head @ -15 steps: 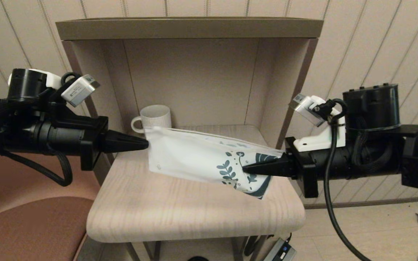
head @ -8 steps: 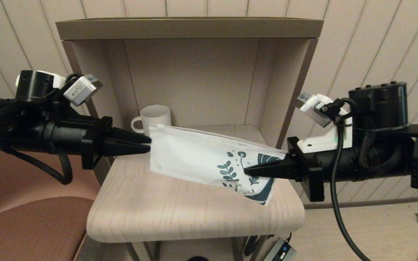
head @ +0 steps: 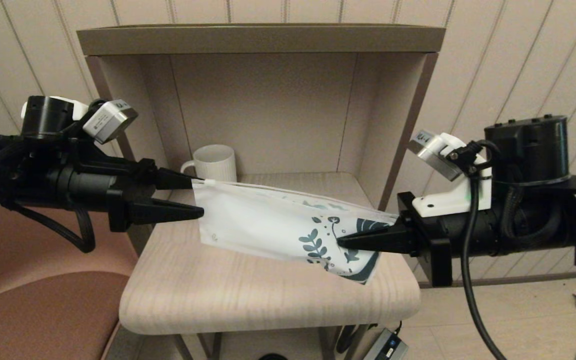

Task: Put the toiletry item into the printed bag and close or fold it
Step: Hand it to the other hand

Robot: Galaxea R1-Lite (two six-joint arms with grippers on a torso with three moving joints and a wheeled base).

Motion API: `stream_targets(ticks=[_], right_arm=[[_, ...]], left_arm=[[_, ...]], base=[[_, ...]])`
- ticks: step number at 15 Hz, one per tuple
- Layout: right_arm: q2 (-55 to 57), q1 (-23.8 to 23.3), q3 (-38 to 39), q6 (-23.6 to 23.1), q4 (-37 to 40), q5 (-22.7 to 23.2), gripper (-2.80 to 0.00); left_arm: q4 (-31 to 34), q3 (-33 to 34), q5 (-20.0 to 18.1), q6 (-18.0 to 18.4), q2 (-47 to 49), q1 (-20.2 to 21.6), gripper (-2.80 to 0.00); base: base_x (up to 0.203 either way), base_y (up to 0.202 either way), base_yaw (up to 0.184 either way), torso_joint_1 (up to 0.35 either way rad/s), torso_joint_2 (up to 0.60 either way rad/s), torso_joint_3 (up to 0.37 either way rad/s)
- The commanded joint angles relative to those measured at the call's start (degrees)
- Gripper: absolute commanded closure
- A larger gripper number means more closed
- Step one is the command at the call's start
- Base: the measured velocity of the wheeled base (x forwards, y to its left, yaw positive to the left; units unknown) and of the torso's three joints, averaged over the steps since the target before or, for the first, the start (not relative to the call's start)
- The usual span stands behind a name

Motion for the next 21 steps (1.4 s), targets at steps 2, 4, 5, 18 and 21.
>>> stream_targets(ticks=[2, 4, 5, 18, 21], right_arm=[[-2.03, -0.03, 0.85, -0.05, -0.03, 0.27, 0.0], [-1.78, 0.19, 0.67, -0.12, -0.1, 0.27, 0.0], [-1.25, 1.19, 0.16, -0.07, -0.11, 0.27, 0.0], [7.16, 4.63, -9.08, -0.13, 2.71, 0.17, 0.0], [7.26, 4.63, -9.16, -0.05, 2.71, 0.18, 0.0]], left_arm=[[0.1, -1.34, -0.51, 0.17, 1.69, 2.49, -2.8], [0.33, -1.86, -1.2, 0.16, 1.86, 2.83, -2.8], [0.41, -1.82, -1.71, 0.08, 1.86, 2.75, -2.8], [0.42, 2.71, -0.89, 7.46, 1.61, -2.77, -2.8], [0.44, 2.68, -0.92, 7.63, 1.48, -2.99, -2.8]], base=[[0.0, 0.0, 0.0, 0.0, 0.0, 0.0], [0.0, 0.0, 0.0, 0.0, 0.0, 0.0], [0.0, 0.0, 0.0, 0.0, 0.0, 0.0], [0.0, 0.0, 0.0, 0.0, 0.0, 0.0], [0.0, 0.0, 0.0, 0.0, 0.0, 0.0]])
